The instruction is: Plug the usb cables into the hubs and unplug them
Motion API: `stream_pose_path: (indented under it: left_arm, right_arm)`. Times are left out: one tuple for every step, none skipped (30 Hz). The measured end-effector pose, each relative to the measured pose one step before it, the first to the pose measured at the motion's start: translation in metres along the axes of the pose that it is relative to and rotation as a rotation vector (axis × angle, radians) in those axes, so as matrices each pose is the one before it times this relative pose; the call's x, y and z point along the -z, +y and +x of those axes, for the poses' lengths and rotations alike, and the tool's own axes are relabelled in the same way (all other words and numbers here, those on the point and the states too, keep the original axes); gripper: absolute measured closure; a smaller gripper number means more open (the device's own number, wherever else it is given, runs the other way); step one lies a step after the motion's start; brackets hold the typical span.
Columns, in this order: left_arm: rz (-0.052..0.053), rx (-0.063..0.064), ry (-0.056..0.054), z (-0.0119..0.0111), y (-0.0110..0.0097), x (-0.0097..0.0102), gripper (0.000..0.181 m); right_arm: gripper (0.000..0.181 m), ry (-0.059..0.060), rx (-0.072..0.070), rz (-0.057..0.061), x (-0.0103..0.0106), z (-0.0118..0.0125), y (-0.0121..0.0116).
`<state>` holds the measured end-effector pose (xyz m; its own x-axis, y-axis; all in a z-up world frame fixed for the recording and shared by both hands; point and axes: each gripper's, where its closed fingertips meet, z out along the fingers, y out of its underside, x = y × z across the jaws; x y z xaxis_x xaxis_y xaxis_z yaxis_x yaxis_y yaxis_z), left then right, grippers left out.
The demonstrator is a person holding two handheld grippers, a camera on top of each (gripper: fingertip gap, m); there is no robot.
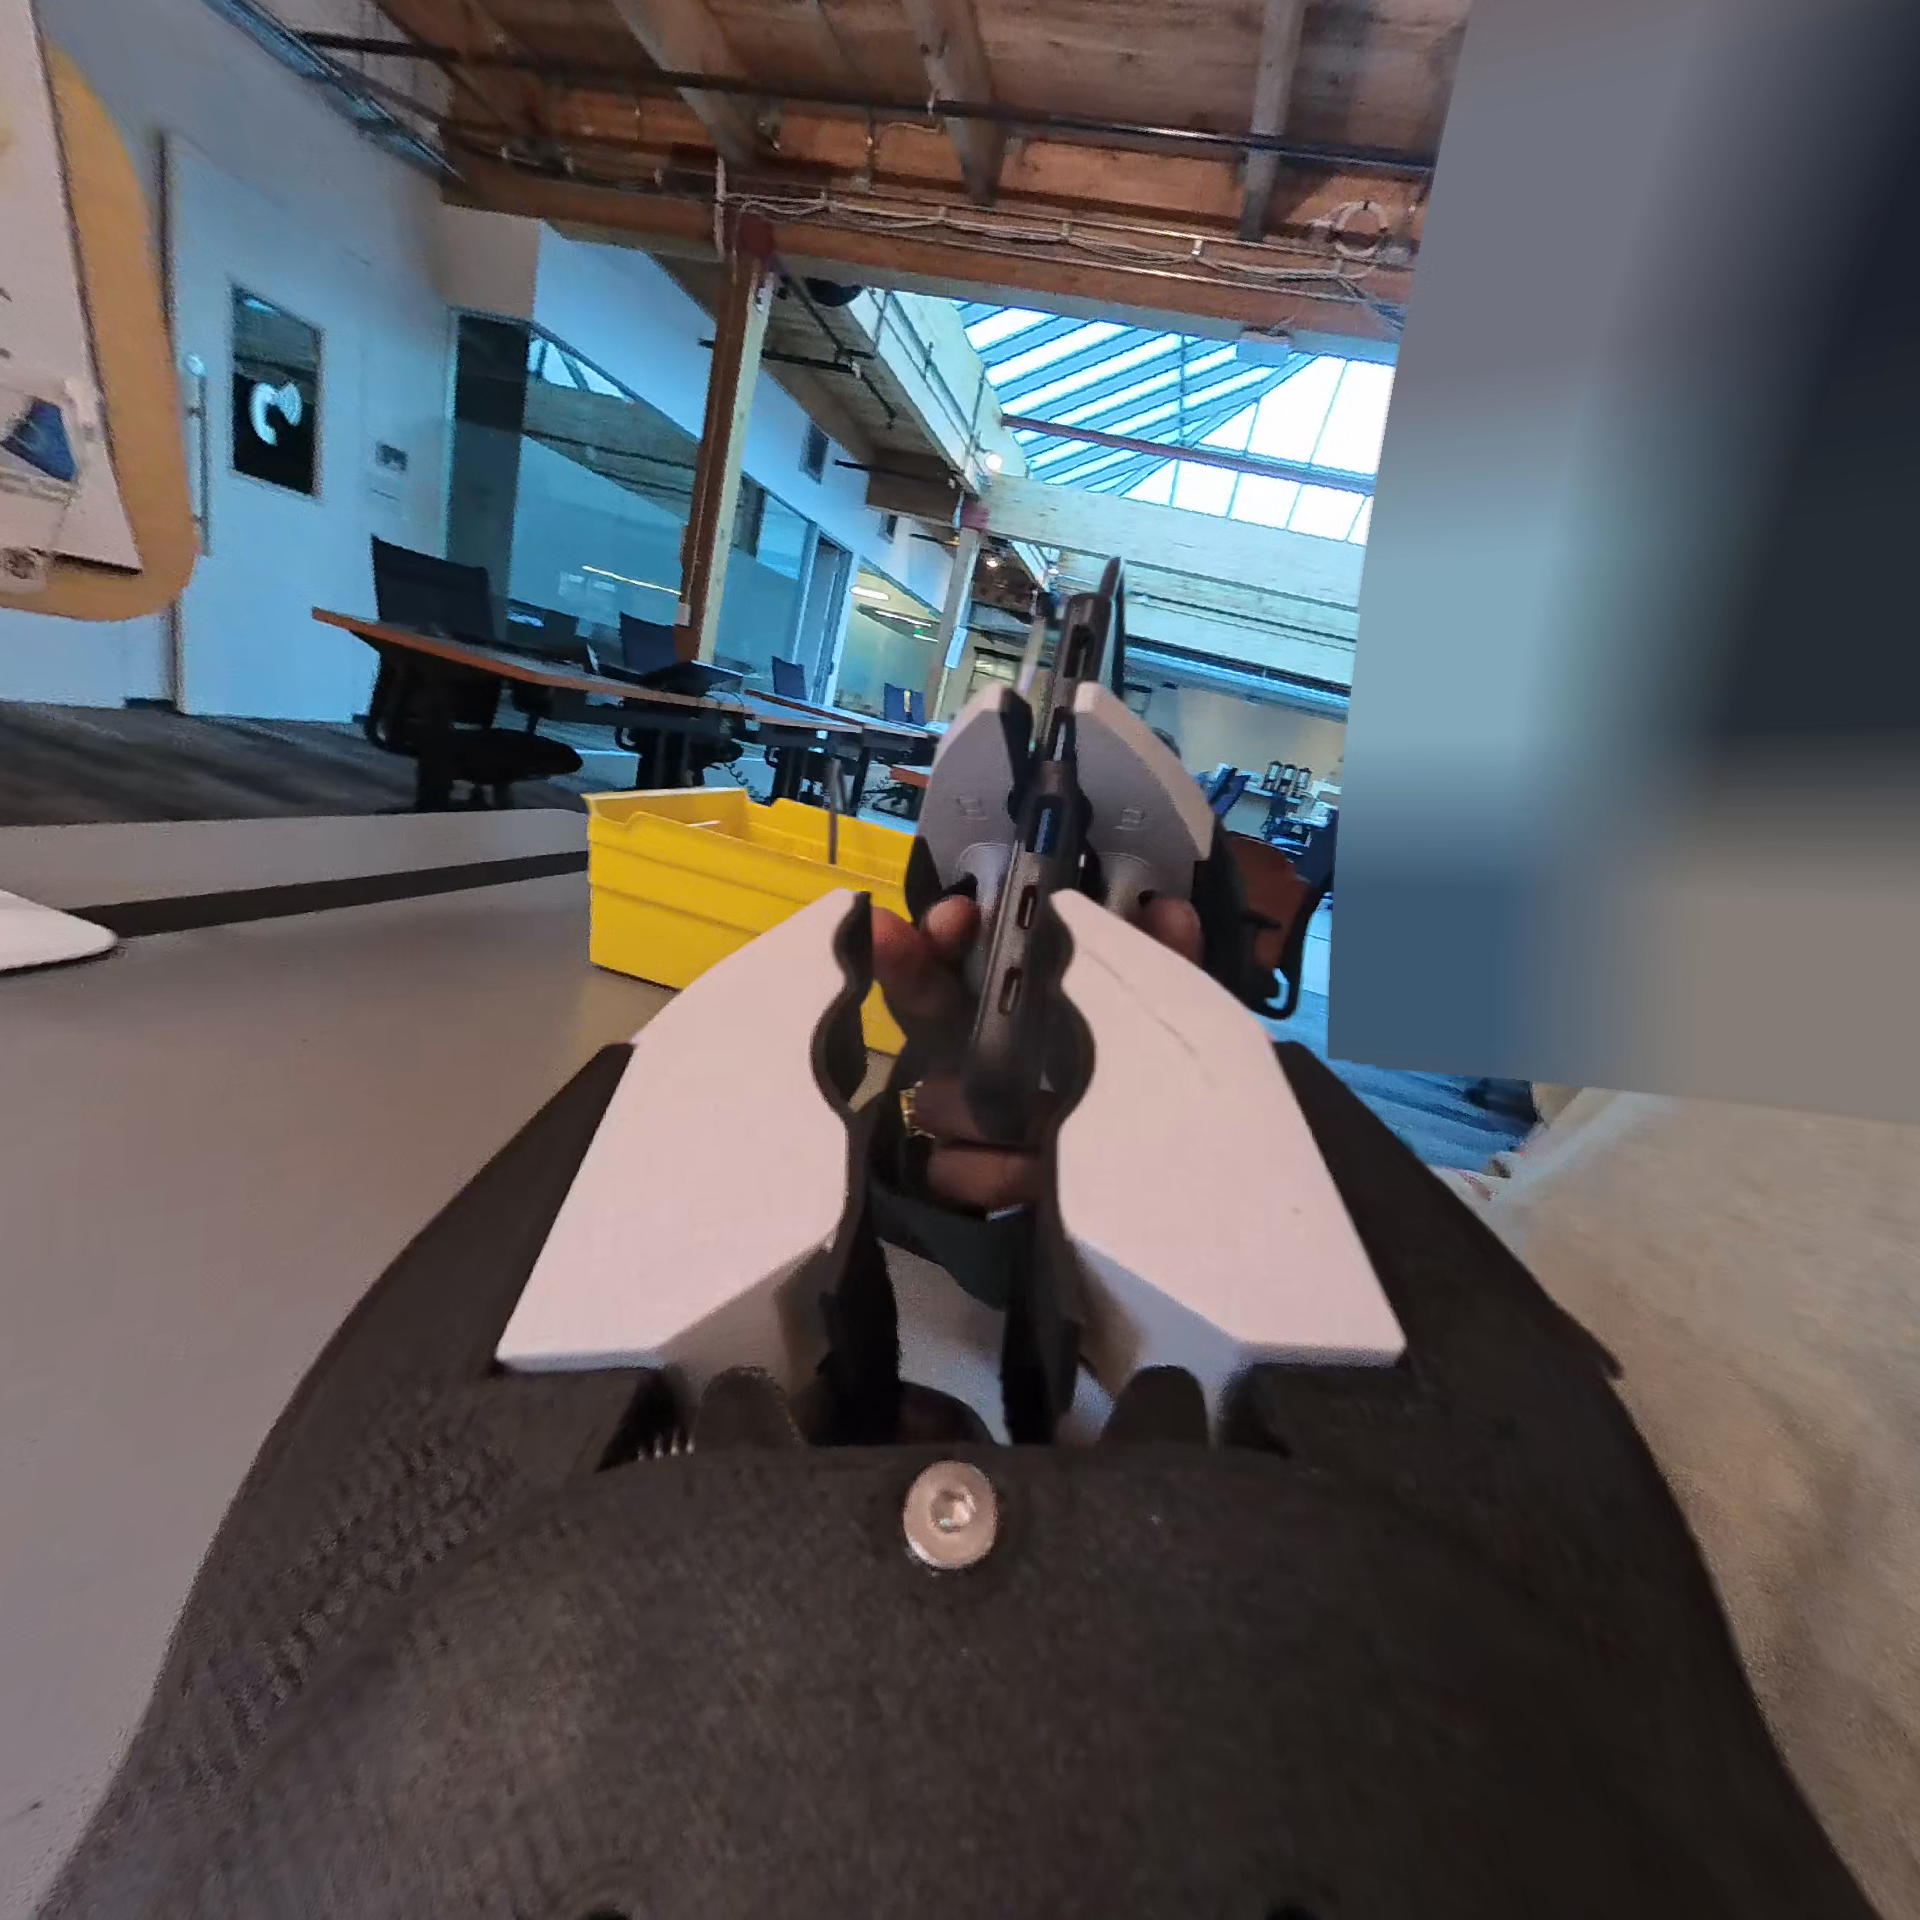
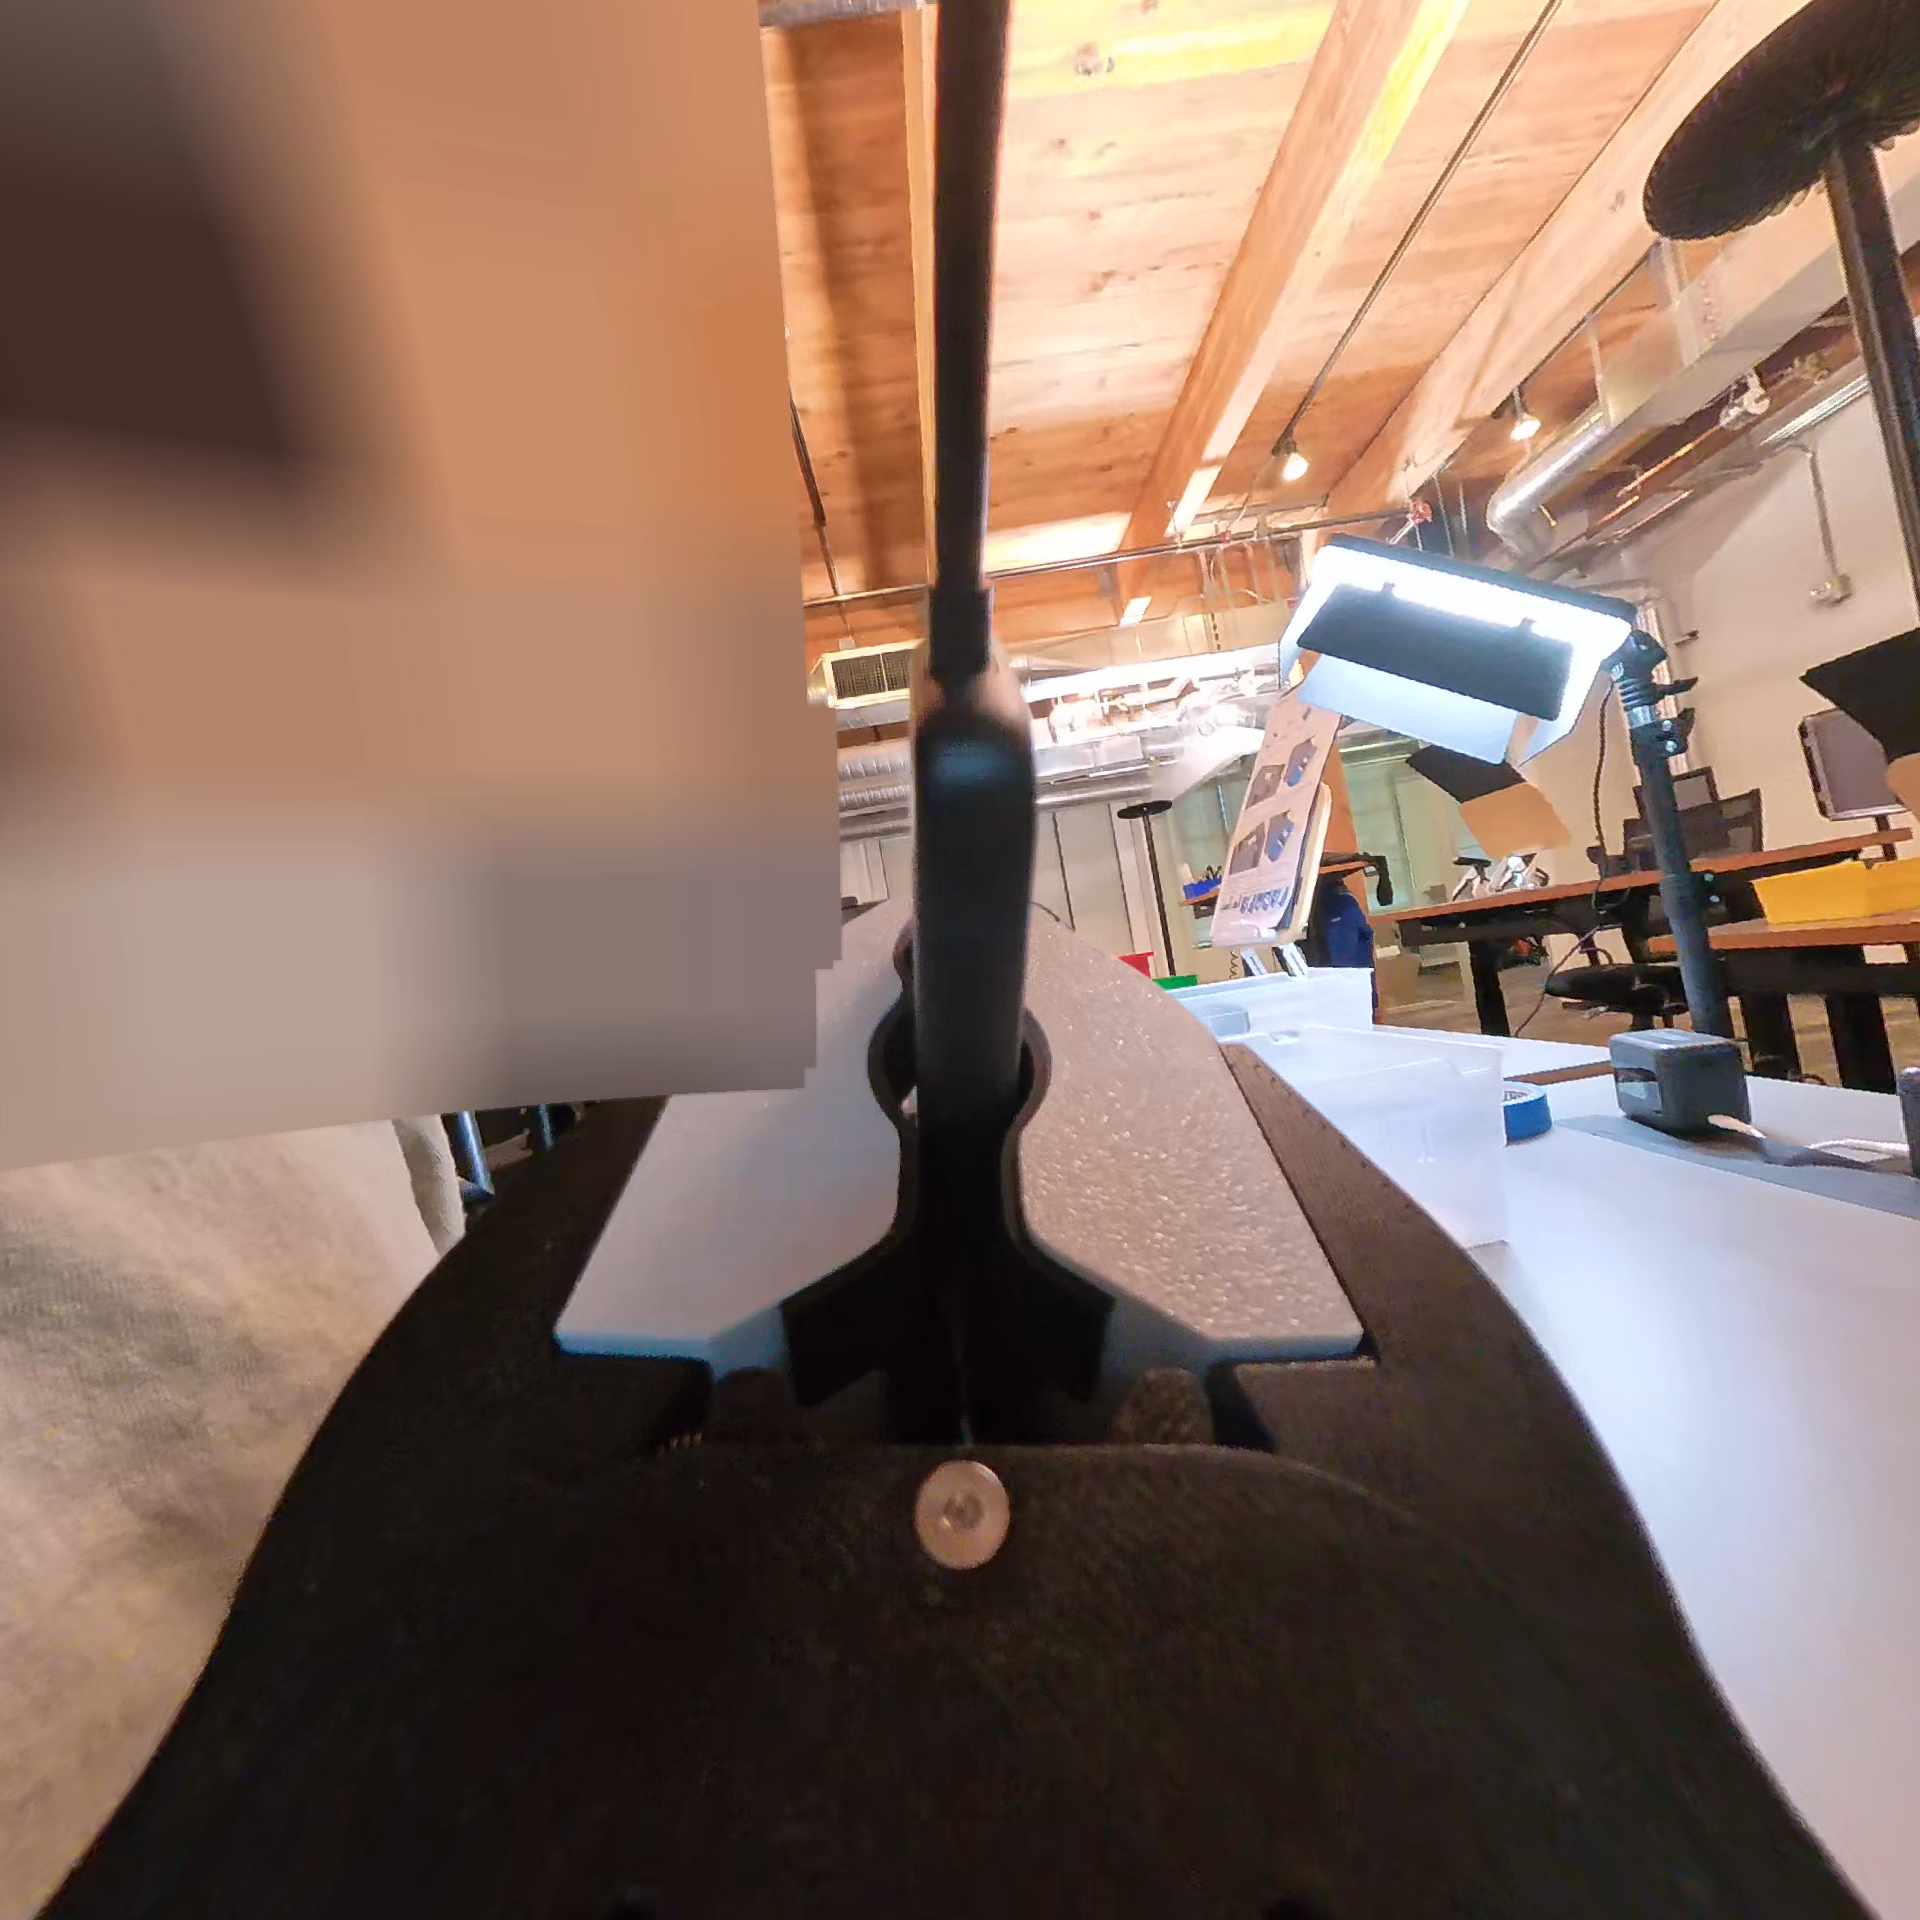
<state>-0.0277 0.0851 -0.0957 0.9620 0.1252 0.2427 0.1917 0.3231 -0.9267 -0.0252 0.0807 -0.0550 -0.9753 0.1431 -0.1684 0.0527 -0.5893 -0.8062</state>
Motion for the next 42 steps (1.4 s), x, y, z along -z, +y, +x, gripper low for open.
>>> stream_pose_path:
  left_arm:
    - [-0.0115, 0.0167, 0.0208, 0.00205, 0.00276, -0.00106, 0.147]
    - [-0.0169, 0.0120, 0.0244, 0.00284, 0.00397, -0.00185, 0.146]
    - [-0.0187, 0.0011, 0.0173, 0.00207, 0.00448, -0.00220, 0.146]
    - [-0.0152, -0.0082, 0.0047, 0.00051, 0.00414, -0.00199, 0.145]
    - [-0.0102, -0.0103, 0.0020, 0.00013, 0.00347, -0.00155, 0.146]
    - [-0.0034, -0.0059, 0.0120, 0.00142, 0.00227, -0.00122, 0.148]
    - [0.0079, -0.0019, 0.0230, 0.00295, 0.00014, -0.00084, 0.159]
    - [0.0169, 0.0040, -0.0053, -0.00109, -0.00139, -0.00005, 0.164]
    - [0.0052, -0.0070, 0.0028, -0.00078, -0.00018, 0.00111, 0.167]
    - [-0.0045, 0.0031, 0.0127, 0.00081, 0.00050, 0.00091, 0.168]
    - [-0.0073, 0.0034, 0.0053, 0.00033, 0.00040, 0.00047, 0.168]
    - [-0.0053, -0.0107, -0.0010, 0.00015, 0.00009, 0.00033, 0.168]
    - [-0.0054, -0.0230, -0.0060, 0.00002, -0.00034, 0.00066, 0.169]
    - [-0.0063, -0.0262, -0.0112, -0.00048, -0.00056, 0.00091, 0.169]
    - [-0.0087, -0.0216, -0.0096, -0.00063, -0.00014, 0.00124, 0.169]
    - [-0.0071, -0.0257, -0.0145, -0.00144, -0.00043, 0.00179, 0.169]
    - [-0.0121, -0.0375, -0.0195, -0.00178, 0.00007, 0.00220, 0.169]
    - [-0.0199, -0.0462, -0.0178, -0.00137, 0.00065, 0.00216, 0.169]
    - [-0.0184, -0.0468, -0.0233, -0.00216, -0.00012, 0.00253, 0.169]
    - [-0.0096, -0.0404, -0.0264, -0.00333, -0.00181, 0.00323, 0.169]
    - [-0.0064, -0.0317, -0.0196, -0.00336, -0.00245, 0.00369, 0.169]
    - [-0.0063, -0.0263, -0.0128, -0.00309, -0.00251, 0.00372, 0.169]
    - [-0.0102, -0.0277, -0.0151, -0.00339, -0.00175, 0.00361, 0.169]
    - [-0.0157, -0.0337, -0.0170, -0.00354, -0.00061, 0.00334, 0.169]
    - [-0.0138, -0.0311, -0.0065, -0.00191, -0.00051, 0.00301, 0.169]
    - [-0.0075, -0.0247, -0.0099, -0.00225, -0.00100, 0.00274, 0.169]
    - [-0.0103, -0.0238, -0.0085, -0.00198, -0.00019, 0.00260, 0.169]
    - [-0.0162, -0.0260, -0.0038, -0.00139, 0.00069, 0.00248, 0.169]
    - [-0.0187, -0.0252, -0.0016, -0.00088, 0.00111, 0.00212, 0.169]
    - [-0.0170, -0.0225, 0.0035, -0.00023, 0.00117, 0.00176, 0.169]
    - [-0.0156, -0.0206, 0.0058, 0.00010, 0.00123, 0.00153, 0.169]
    - [-0.0141, -0.0216, 0.0081, 0.00039, 0.00120, 0.00133, 0.169]
    - [-0.0117, -0.0188, 0.0139, 0.00110, 0.00098, 0.00098, 0.169]
    - [-0.0114, -0.0168, 0.0162, 0.00143, 0.00097, 0.00061, 0.169]
    - [-0.0134, -0.0196, 0.0141, 0.00142, 0.00124, 0.00035, 0.169]
    - [-0.0166, -0.0206, 0.0128, 0.00139, 0.00172, -0.00010, 0.169]
    - [-0.0183, -0.0210, 0.0146, 0.00189, 0.00184, -0.00042, 0.169]
    - [-0.0137, -0.0187, 0.0154, 0.00205, 0.00135, -0.00061, 0.169]
    - [-0.0058, -0.0162, 0.0194, 0.00275, 0.00023, -0.00055, 0.169]
    - [-0.0026, -0.0136, 0.0216, 0.00296, -0.00007, -0.00055, 0.169]
    - [-0.0009, -0.0130, 0.0216, 0.00309, -0.00022, -0.00049, 0.169]
    - [0.0021, -0.0141, 0.0213, 0.00307, -0.00054, -0.00053, 0.169]
  right_arm:
    - [0.171, -0.0031, 0.0055, -0.0078, -0.00068, -0.00013, 0.00203]
    - [0.171, -0.0111, 0.0044, -0.0015, -0.00097, -0.00141, 0.00138]
    - [0.171, -0.0132, 0.0014, 0.0095, -0.00085, -0.00191, -0.00019]
    - [0.171, -0.0061, -0.0016, 0.0157, -0.00056, -0.00088, -0.00131]
    - [0.171, 0.0011, -0.0030, 0.0119, -0.00030, 0.00046, -0.00090]
    - [0.171, 0.0076, -0.0039, -0.0037, -0.00031, 0.00165, 0.00124]
    - [0.171, 0.0110, -0.0043, -0.0213, -0.00036, 0.00222, 0.00397]
    - [0.171, 0.0049, -0.0071, -0.0210, -0.00057, 0.00109, 0.00400]
    - [0.171, -0.0019, -0.0074, -0.0065, -0.00037, -0.00017, 0.00189]
    - [0.171, -0.0041, -0.0056, 0.0018, 0.00005, -0.00042, 0.00065]
    - [0.171, -0.0032, -0.0072, 0.0040, 0.00027, -0.00003, 0.00026]
    - [0.171, -0.0038, -0.0109, 0.0046, 0.00016, 0.00010, -0.00001]
    - [0.171, -0.0028, -0.0131, 0.0030, -0.00009, 0.00020, 0.00004]
    - [0.170, -0.0002, -0.0127, -0.0020, -0.00041, 0.00052, 0.00041]
    - [0.167, 0.0055, -0.0085, -0.0091, -0.00031, 0.00111, 0.00084]
    - [0.163, 0.0161, -0.0007, -0.0170, -0.00016, 0.00227, 0.00148]
    - [0.158, 0.0204, 0.0083, -0.0256, 0.00024, 0.00242, 0.00215]
    - [0.154, 0.0194, 0.0183, -0.0332, 0.00094, 0.00204, 0.00278]
    - [0.150, 0.0250, 0.0251, -0.0375, 0.00209, 0.00262, 0.00324]
    - [0.144, 0.0337, 0.0257, -0.0406, 0.00293, 0.00405, 0.00380]
    - [0.138, 0.0343, 0.0221, -0.0443, 0.00369, 0.00447, 0.00473]
    - [0.136, 0.0290, 0.0166, -0.0472, 0.00423, 0.00385, 0.00546]
    - [0.135, 0.0203, 0.0145, -0.0436, 0.00455, 0.00252, 0.00529]
    - [0.135, 0.0164, 0.0140, -0.0367, 0.00482, 0.00157, 0.00465]
    - [0.136, 0.0151, 0.0141, -0.0336, 0.00515, 0.00131, 0.00412]
    - [0.136, 0.0172, 0.0132, -0.0346, 0.00544, 0.00170, 0.00394]
    - [0.138, 0.0210, 0.0117, -0.0412, 0.00566, 0.00252, 0.00454]
    - [0.144, 0.0156, 0.0161, -0.0541, 0.00585, 0.00188, 0.00559]
    - [0.155, 0.0010, 0.0306, -0.0649, 0.00589, -0.00036, 0.00584]
    - [0.162, -0.0112, 0.0540, -0.0609, 0.00534, -0.00324, 0.00419]
    - [0.161, -0.0069, 0.0837, -0.0424, 0.00429, -0.00384, 0.00063]
    - [0.157, 0.0166, 0.1160, -0.0190, 0.00309, -0.00177, -0.00364]
    - [0.151, 0.0479, 0.1430, -0.0007, 0.00222, 0.00270, -0.00714]
    - [0.147, 0.0644, 0.1563, 0.0053, 0.00135, 0.00618, -0.00840]
    - [0.147, 0.0546, 0.1486, 0.0031, 0.00052, 0.00664, -0.00764]
    - [0.147, 0.0229, 0.1107, -0.0035, -0.00088, 0.00418, -0.00501]
    - [0.147, -0.0209, 0.0537, -0.0154, -0.00256, -0.00010, -0.00067]
    - [0.145, -0.0518, 0.0047, -0.0221, -0.00370, -0.00342, 0.00301]
    - [0.139, -0.0554, -0.0184, -0.0125, -0.00412, -0.00417, 0.00358]
    - [0.138, -0.0499, -0.0179, 0.0047, -0.00416, -0.00423, 0.00194]
    - [0.138, -0.0474, -0.0112, 0.0169, -0.00394, -0.00512, -0.00045]
    - [0.140, -0.0372, -0.0075, 0.0196, -0.00399, -0.00451, -0.00158]
